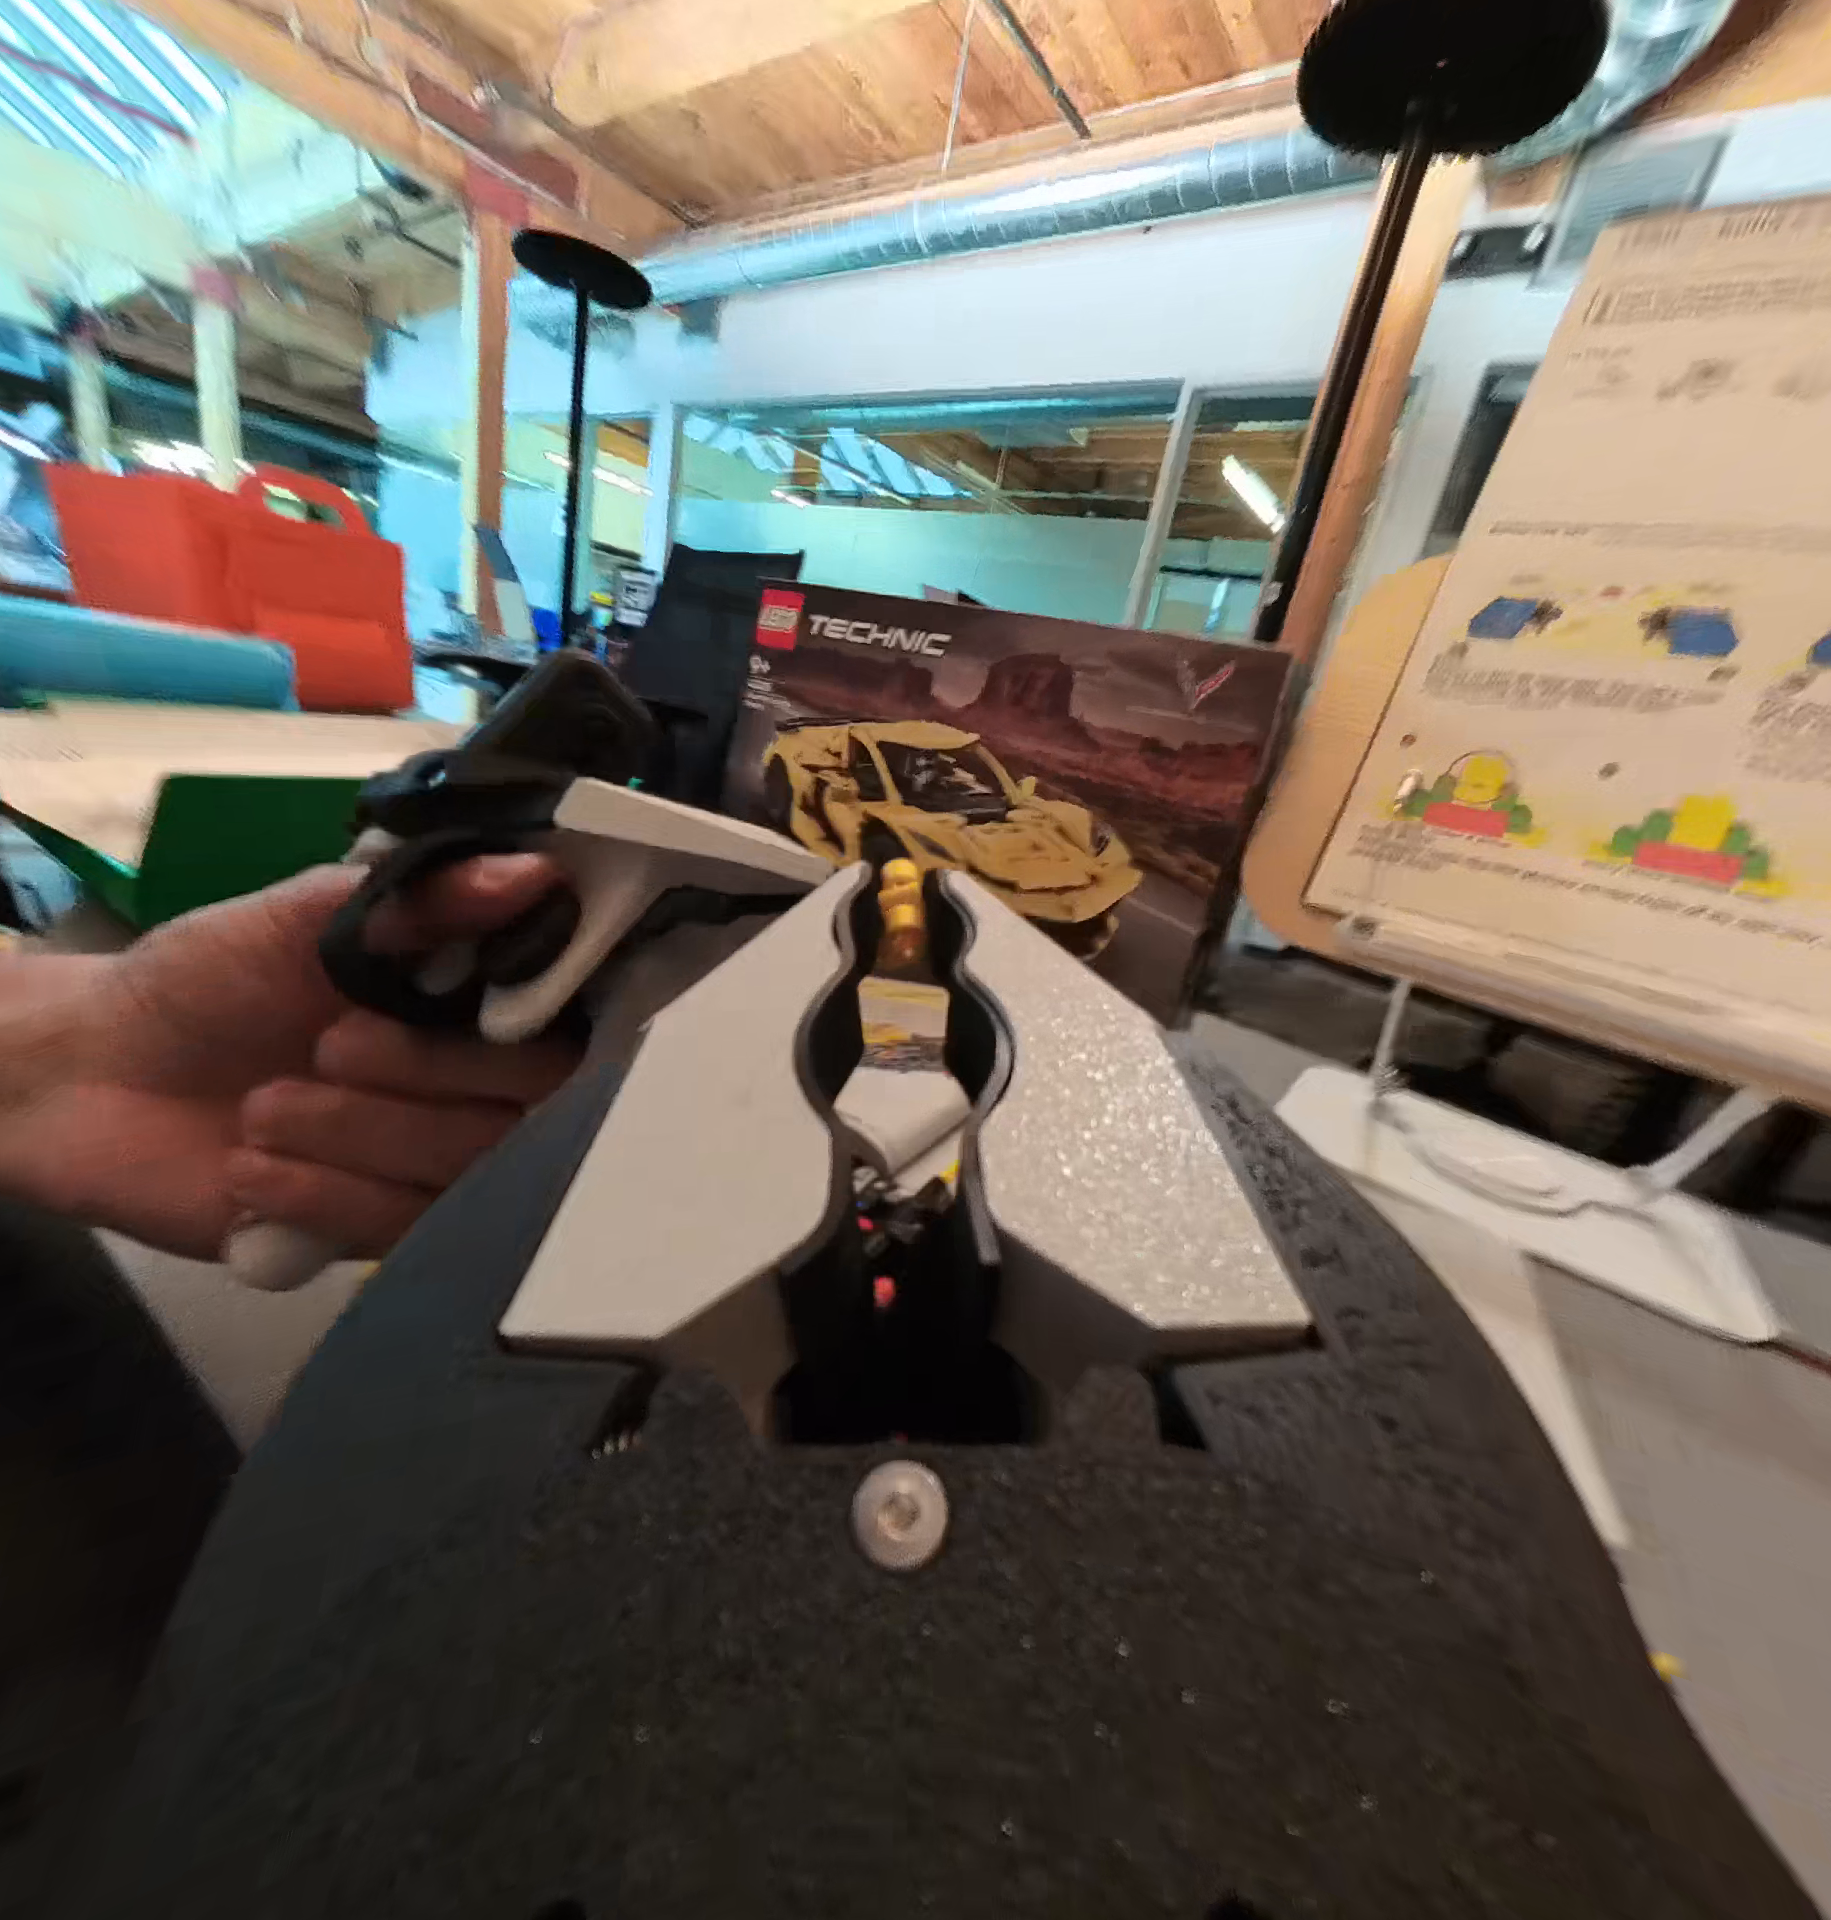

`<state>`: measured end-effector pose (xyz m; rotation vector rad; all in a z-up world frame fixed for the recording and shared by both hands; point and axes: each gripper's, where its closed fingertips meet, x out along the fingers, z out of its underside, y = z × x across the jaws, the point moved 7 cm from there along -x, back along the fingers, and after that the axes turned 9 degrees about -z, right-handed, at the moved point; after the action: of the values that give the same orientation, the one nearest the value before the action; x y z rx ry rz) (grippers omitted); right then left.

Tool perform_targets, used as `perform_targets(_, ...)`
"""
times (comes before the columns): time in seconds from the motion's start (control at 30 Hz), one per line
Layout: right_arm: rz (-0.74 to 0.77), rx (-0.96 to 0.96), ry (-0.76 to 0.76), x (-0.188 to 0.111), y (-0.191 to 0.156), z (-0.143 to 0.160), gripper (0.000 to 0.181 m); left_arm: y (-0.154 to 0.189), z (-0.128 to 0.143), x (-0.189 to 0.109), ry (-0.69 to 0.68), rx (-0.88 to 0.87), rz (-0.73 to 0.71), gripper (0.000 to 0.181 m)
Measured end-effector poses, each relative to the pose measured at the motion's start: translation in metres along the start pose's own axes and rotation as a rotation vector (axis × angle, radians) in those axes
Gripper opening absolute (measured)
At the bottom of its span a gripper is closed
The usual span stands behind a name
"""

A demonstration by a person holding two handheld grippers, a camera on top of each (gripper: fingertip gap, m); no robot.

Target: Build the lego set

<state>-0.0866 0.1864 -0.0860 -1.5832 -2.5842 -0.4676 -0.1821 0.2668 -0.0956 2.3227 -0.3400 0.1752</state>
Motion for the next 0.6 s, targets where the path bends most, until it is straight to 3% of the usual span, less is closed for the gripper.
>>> perform_targets(0.13,0.037,0.082,0.032,-0.006,0.013,0.002,0.008,-0.003,-0.001,0.002,-0.059,0.093,-0.05,0.001)
perform_targets(0.2,0.038,0.003,0.014,-0.005,0.009,0.002,0.008,-0.007,-0.002,0.002,-0.05,0.04,-0.047,0.008)
perform_targets(0.27,-0.042,-0.087,-0.038,-0.002,-0.001,0.004,0.008,-0.011,0.0,0.003,-0.079,-0.046,-0.023,0.023)
perform_targets(0.33,-0.122,-0.18,-0.077,-0.003,-0.008,0.007,0.008,-0.012,0.003,0.004,-0.135,-0.105,0.015,0.026)
perform_targets(0.47,-0.221,-0.143,-0.075,-0.013,-0.002,0.01,0.008,-0.013,0.011,0.007,-0.223,-0.174,0.059,0.026)
perform_targets(0.6,-0.211,-0.043,-0.041,-0.017,0.007,0.008,0.008,-0.011,0.014,0.009,-0.234,-0.189,0.083,0.026)
